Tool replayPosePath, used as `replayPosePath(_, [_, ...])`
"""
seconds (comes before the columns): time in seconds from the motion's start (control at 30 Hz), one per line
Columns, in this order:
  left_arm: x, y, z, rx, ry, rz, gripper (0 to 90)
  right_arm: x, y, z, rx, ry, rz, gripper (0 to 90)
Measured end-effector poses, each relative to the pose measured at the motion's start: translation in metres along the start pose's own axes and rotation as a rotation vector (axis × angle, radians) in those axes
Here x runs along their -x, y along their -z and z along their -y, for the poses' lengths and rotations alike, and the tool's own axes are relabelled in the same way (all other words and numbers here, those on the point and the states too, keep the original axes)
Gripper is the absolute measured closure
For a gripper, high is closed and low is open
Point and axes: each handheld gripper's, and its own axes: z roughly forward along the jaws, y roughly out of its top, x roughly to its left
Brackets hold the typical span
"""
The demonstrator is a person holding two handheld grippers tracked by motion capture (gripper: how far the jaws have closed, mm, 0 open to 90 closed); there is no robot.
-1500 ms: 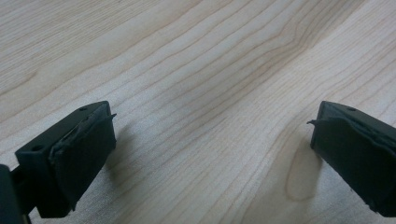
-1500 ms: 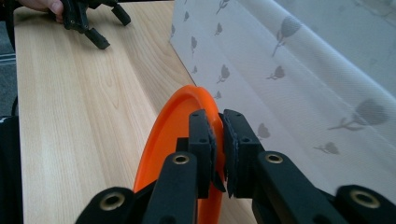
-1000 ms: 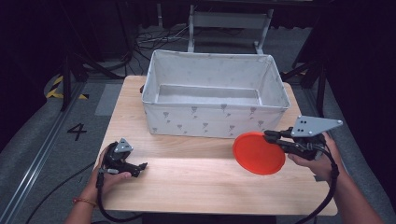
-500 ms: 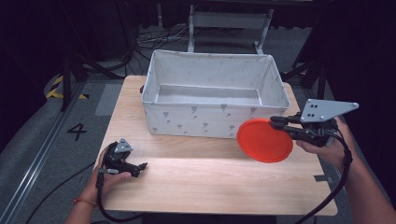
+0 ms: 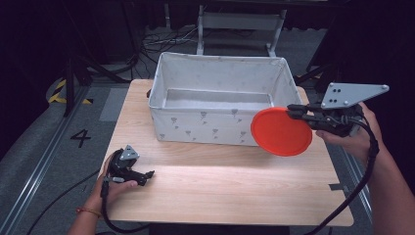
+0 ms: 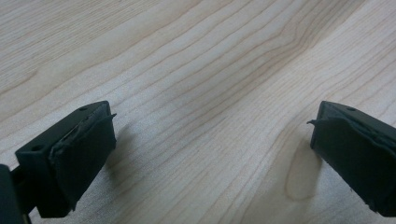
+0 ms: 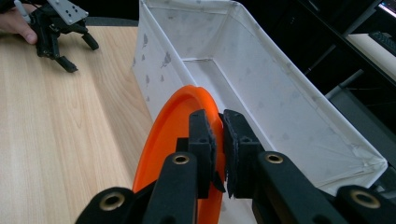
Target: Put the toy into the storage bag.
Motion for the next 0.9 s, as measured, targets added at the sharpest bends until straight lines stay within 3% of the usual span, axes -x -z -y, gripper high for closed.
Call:
replayPosePath(0.63, [0.0, 0.0, 0.0, 0.0, 0.0, 0.0, 0.4, 0.038, -0.007, -0.037, -0.005, 0.01, 0.041, 82.9])
replayPosePath(0.9, [0.0, 0.0, 0.0, 0.001, 0.0, 0.0, 0.4, 0.059, -0.025, -0.051, -0.028, 0.02, 0.047, 83.0])
